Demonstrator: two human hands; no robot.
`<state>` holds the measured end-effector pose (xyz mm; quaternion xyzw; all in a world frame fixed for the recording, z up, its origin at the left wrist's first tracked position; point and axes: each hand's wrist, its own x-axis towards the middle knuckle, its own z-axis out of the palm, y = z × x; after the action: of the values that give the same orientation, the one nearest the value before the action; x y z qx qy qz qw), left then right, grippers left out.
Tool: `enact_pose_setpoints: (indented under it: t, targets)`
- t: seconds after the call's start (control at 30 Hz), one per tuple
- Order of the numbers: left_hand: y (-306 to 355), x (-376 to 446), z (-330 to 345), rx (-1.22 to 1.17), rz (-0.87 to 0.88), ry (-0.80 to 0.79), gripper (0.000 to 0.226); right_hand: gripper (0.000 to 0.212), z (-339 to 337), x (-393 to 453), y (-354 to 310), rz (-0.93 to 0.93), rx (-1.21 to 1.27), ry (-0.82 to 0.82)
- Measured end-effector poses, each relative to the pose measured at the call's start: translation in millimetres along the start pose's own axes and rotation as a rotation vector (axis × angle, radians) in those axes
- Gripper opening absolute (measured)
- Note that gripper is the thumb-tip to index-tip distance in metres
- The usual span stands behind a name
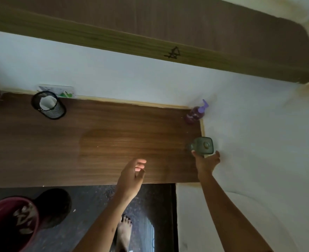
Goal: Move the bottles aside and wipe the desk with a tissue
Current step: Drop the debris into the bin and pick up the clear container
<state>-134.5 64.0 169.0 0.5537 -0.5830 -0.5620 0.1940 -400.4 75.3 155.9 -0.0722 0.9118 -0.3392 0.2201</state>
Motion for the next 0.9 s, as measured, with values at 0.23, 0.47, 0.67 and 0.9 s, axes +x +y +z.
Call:
enact_pose_setpoints:
  t: [0.23, 0.47, 0.67, 0.9]
  targets:
    - [-2, 6, -8, 0.032, -0.027, 0.008, 0.029, 0.096, 12, 32, 0, -0.098, -0.043, -0.008]
    - [-17, -5, -28, -0.053, -0.052, 0.053, 0.033, 0.093, 34, -11, 4, -0.234, -0.023, -0.028]
    - [-34, -20, -64, -0.199, -0.051, 0.144, 0.036, 0.088, 82, -126, -4, -0.419, 0.037, -0.360]
    - [-81, -63, -129, -0.547, -0.175, 0.308, 0.047, 0.076, 142, -279, 9, -0.488, 0.104, -0.824]
